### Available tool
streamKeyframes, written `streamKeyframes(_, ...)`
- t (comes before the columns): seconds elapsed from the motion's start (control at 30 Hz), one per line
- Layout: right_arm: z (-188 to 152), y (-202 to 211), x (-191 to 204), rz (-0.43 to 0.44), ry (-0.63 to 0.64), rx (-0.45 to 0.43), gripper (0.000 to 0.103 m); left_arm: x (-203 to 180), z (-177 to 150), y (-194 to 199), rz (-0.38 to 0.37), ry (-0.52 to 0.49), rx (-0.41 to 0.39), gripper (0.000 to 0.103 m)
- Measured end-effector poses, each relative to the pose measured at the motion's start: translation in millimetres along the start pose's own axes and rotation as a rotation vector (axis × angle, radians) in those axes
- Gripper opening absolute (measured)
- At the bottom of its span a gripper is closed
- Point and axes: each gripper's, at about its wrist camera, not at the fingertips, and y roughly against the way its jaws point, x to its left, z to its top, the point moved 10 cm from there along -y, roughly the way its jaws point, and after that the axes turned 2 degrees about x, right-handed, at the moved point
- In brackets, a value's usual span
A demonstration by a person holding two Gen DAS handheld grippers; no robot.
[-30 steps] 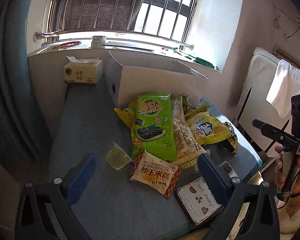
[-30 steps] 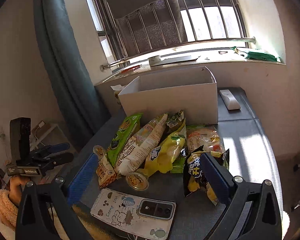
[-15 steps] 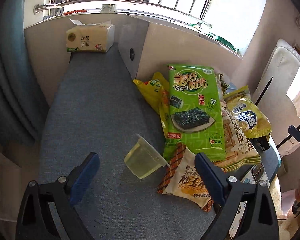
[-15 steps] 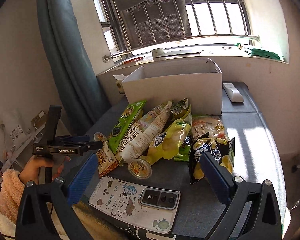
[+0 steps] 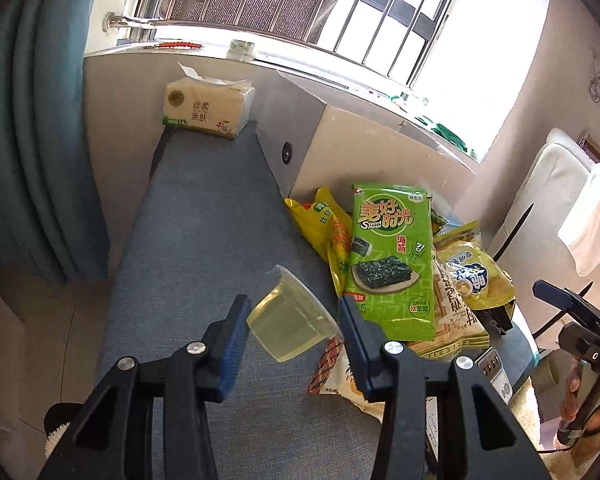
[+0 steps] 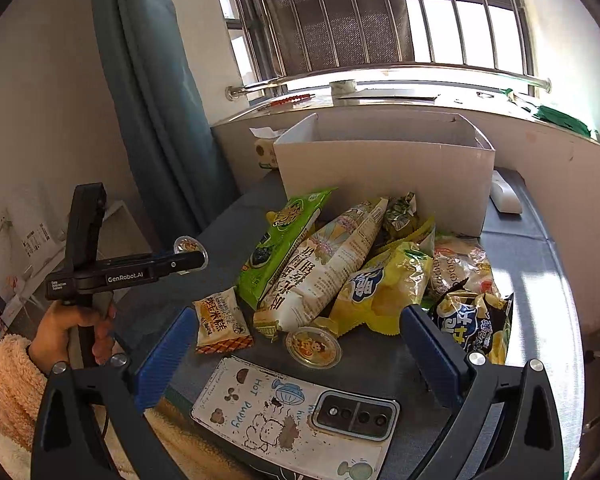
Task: Organize snacks
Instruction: 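Move both grippers back over the snack pile, then grasp the jelly cup with left gripper while right grasps green seaweed pack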
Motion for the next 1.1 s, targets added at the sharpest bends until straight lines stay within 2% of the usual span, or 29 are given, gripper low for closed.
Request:
streamKeyframes(0.1, 19.6, -24.9, 15.2, -0.005, 0.041, 0.025, 0.103, 6.5, 6.0, 23.3, -0.003, 0.014, -0.056, 0.049)
streamKeyframes(0.27, 53.9, -81.5, 29.9, -0.011, 0.082, 0.081, 0.103, 19.4, 11.8, 47.5, -0.027, 0.052, -0.104, 0.049)
streamKeyframes(0.4, 63.0, -135.3, 9.1, -0.098, 0.063, 0.182, 0.103, 21.6, 6.6, 51.6, -0.042, 0.063, -0.106, 0.049)
streamKeyframes(0.5, 63.8, -156.4, -1.0, -0.116, 0.047, 0.224, 0.102, 24.4, 2.3, 50.2, -0.05, 0.077, -0.103, 0.049)
streamKeyframes(0.53, 65.7, -157.4, 0.7, -0.116, 0.07, 0.218, 0.089, 25.8, 0.7, 50.0, -0.057, 0.084, -0.101, 0.049)
streamKeyframes(0.57, 67.2, -157.4, 3.2, -0.116, 0.099, 0.214, 0.07, 26.6, -0.6, 49.3, -0.064, 0.089, -0.097, 0.049)
streamKeyframes(0.6, 68.3, -157.6, 3.1, -0.128, 0.111, 0.221, 0.029, 27.7, -1.6, 48.5, -0.064, 0.093, -0.096, 0.049)
streamKeyframes(0.7, 73.7, -150.5, 5.7, -0.052, 0.048, 0.216, 0.022, 27.4, -2.4, 47.0, -0.068, 0.096, -0.095, 0.049)
streamKeyframes(0.77, 81.3, -138.4, 9.0, -0.028, 0.058, 0.18, 0.016, 23.9, -0.6, 48.3, -0.083, 0.095, -0.1, 0.049)
streamKeyframes(0.87, 99.1, -113.1, 8.8, 0.036, 0.028, 0.121, 0.013, 16.6, 8.8, 52.0, -0.103, 0.084, -0.113, 0.049)
streamKeyframes(1.0, 129.6, -76.6, -5.1, 0.048, 0.01, 0.029, 0.013, -4.5, 39.7, 52.1, -0.142, 0.049, -0.132, 0.049)
streamKeyframes(1.1, 156.6, -49.8, -24.4, 0.028, -0.018, -0.039, 0.013, -30.4, 76.3, 54.0, -0.164, -0.023, -0.168, 0.049)
